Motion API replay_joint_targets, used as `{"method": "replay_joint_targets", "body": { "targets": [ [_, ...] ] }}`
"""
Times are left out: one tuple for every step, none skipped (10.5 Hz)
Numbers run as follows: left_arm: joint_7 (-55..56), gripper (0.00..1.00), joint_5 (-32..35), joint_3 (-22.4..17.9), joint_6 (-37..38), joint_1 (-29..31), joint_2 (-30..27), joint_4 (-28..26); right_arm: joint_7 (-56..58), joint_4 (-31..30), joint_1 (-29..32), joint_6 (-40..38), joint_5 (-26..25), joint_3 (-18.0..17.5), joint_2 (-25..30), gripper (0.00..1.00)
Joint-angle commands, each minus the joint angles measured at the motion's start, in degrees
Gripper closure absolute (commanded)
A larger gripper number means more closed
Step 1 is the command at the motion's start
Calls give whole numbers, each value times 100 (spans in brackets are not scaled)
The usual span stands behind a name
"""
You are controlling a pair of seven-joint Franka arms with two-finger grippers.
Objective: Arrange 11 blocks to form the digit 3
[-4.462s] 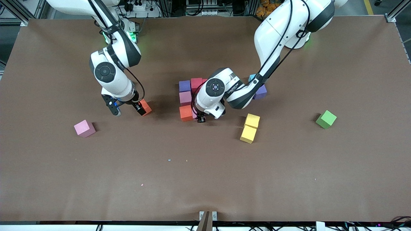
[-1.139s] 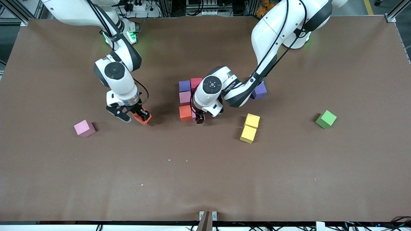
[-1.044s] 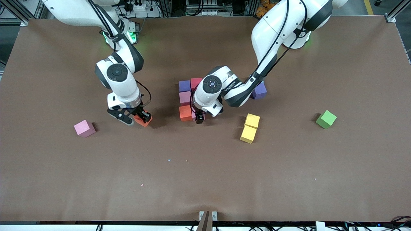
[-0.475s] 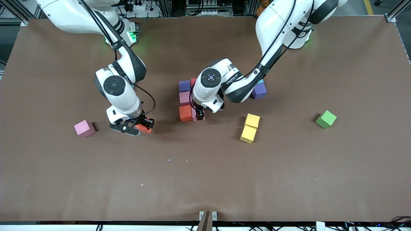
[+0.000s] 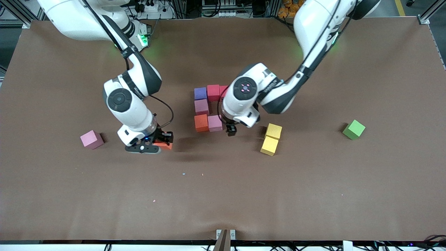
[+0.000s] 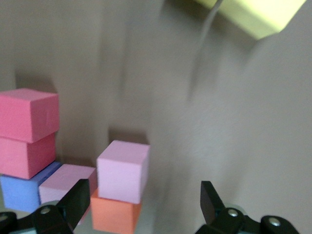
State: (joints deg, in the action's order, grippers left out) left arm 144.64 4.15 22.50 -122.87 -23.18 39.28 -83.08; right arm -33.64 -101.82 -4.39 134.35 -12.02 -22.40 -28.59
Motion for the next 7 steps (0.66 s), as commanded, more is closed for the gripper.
{"method": "replay_joint_targets", "body": {
  "targets": [
    [-625,0,95,35,158,357,-105,-156,122,705,-464,-111,68,16,-559,100],
    [-1038,0,86,17,167,498,-79,-156,34,716,-588,-154,68,16,-630,100],
    [-1086,0,77,8,167,691,-61,-121,-167,716,-693,-155,33,16,-683,100],
    [-991,0,-10,0,167,962,-9,-121,-308,716,-764,-155,-115,16,-770,100],
    [-651,0,-19,-9,167,1104,0,-138,-440,724,-826,-155,-352,16,-893,100],
    [-256,0,50,-35,245,1123,0,-139,-537,777,-887,-146,-493,16,-999,100],
    [-34,0,164,-114,246,1114,9,-147,-547,908,-931,-163,-564,16,-1096,100]
  ]
}}
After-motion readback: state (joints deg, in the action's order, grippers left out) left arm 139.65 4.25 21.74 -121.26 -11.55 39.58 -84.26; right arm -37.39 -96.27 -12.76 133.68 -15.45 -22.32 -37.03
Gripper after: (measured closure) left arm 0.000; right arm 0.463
